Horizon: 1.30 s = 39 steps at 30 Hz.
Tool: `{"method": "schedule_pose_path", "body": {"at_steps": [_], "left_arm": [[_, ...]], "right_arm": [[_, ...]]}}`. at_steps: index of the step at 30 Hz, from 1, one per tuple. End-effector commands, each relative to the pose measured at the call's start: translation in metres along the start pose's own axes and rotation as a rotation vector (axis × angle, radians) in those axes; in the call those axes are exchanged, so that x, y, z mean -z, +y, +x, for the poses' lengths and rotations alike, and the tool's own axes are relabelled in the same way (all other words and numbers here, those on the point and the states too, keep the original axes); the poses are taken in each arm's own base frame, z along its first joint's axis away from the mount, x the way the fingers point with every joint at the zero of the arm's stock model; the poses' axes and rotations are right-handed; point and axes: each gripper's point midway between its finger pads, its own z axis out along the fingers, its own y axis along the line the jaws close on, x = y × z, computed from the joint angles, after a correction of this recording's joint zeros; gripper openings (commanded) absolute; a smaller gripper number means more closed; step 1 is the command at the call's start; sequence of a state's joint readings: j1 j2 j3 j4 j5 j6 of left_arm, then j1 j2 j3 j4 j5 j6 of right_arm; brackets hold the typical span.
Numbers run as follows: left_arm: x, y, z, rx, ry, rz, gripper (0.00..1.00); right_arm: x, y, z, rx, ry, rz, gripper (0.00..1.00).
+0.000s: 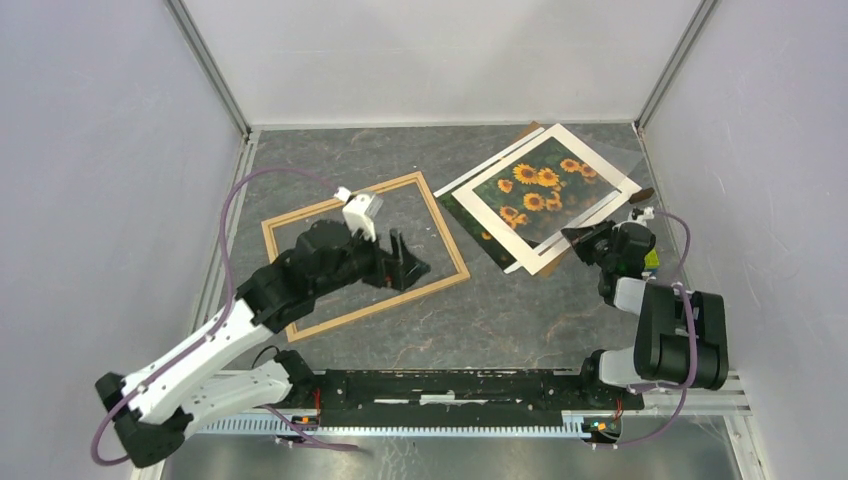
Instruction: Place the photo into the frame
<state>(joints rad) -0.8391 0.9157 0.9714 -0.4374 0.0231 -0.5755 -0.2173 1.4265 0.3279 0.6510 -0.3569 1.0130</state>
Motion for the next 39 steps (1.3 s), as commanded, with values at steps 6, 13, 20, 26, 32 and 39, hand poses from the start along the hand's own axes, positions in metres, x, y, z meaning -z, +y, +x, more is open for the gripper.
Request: {"method": "schedule_pose_path", "body": {"at_steps": [6, 13, 20, 26, 32, 39], "left_arm": [[0.053, 0.015, 0.053, 0.094, 0.054, 0.044, 1.00], [0.028, -0.014, 0.053, 0.293, 0.049, 0.200, 1.00], [-0.065, -0.054, 0.032, 0.619, 0.077, 0.369, 1.00], [-0.155, -0.059, 0.020, 0.968, 0.065, 0.417, 0.98], [-0.223, -0.071, 0.039, 1.140, 0.113, 0.383, 0.86], [-0.264, -0.058, 0.053, 1.307, 0.150, 0.410, 0.82]], "right_arm": [[0.013, 0.038, -0.029, 0.403, 0.045, -0.018, 0.00], [0.031, 0.063, -0.013, 0.247, 0.053, -0.143, 0.00], [0.054, 0.063, 0.005, -0.016, -0.012, -0.242, 0.00], [0.066, 0.060, 0.011, -0.107, -0.058, -0.294, 0.00], [0.075, 0.060, 0.014, -0.141, -0.091, -0.347, 0.00], [0.070, 0.057, 0.015, -0.059, -0.080, -0.329, 0.00]]}}
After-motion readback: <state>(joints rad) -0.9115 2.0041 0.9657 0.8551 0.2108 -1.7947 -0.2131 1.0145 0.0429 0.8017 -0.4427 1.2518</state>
